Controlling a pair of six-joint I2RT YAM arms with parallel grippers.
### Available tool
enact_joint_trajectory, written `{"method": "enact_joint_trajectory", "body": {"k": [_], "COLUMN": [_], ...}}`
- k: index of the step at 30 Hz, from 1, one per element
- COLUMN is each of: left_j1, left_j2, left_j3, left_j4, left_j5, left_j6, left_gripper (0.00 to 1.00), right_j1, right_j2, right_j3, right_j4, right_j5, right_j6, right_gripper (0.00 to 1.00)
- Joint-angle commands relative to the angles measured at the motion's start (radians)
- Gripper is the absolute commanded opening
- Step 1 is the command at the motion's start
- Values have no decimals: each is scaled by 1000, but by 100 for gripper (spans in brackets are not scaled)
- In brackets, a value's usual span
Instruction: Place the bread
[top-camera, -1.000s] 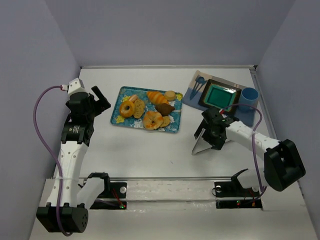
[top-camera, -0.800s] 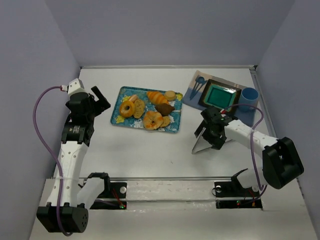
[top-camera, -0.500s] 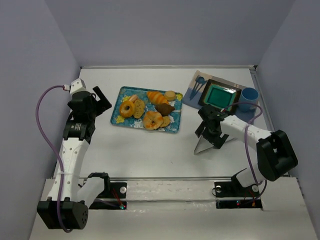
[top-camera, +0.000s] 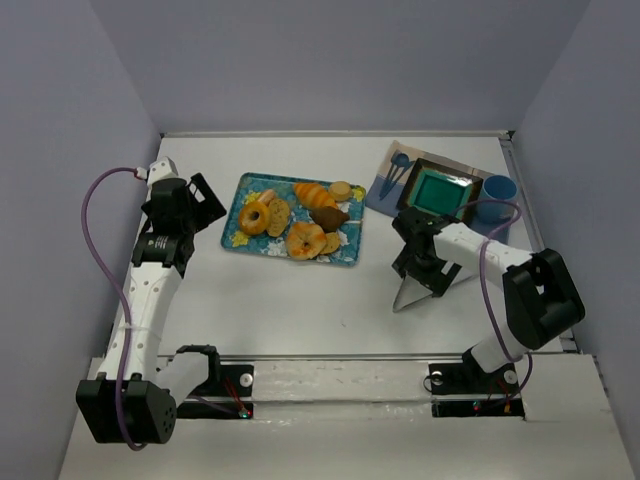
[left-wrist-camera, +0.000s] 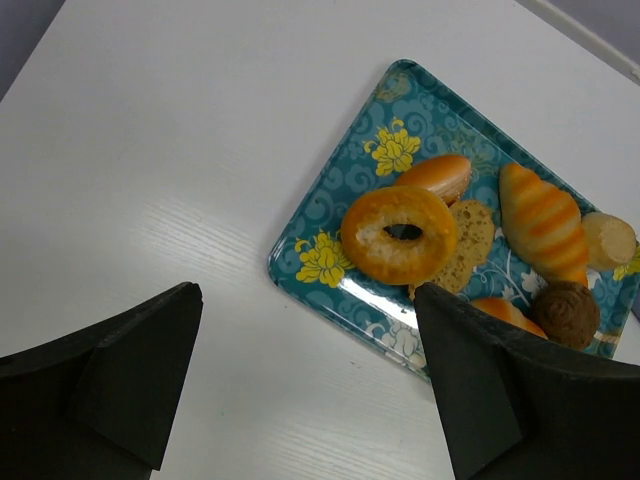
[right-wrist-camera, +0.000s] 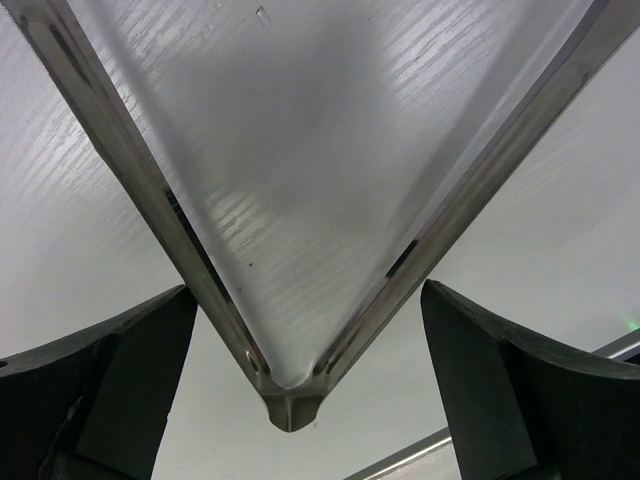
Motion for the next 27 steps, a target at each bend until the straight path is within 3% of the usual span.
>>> {"method": "enact_joint_trajectory", "body": {"k": [1, 12, 18, 22, 23, 26, 27], "left_j1": [3, 2, 3, 3, 3, 2, 3], "left_j2": [-1, -33, -73, -72, -73, -86, -92], "left_j3": [13, 22, 17, 56, 73, 74, 71], "left_j4": [16, 6, 10, -32, -43, -37, -34], "left_j5": [-9, -37, -35, -69, -72, -61, -45], "left_j6": [6, 17, 21, 43, 41, 31, 25], "left_gripper": [99, 99, 99, 99, 99, 99, 99], "right_j1": [9, -2, -22, -31, -31, -31, -31], "right_j2": [21, 16, -54, -48, -48, -62, -68], "right_j3": [-4, -121, -277, -283, -283, -291, -299], "right_j4": [7, 129, 365, 384, 383, 346, 332], "right_j5": [37, 95, 83, 71, 72, 89, 98], "right_j6": [29, 95, 43, 20, 28, 69, 80], "right_gripper": [100, 100, 100, 98, 96, 74, 57]}}
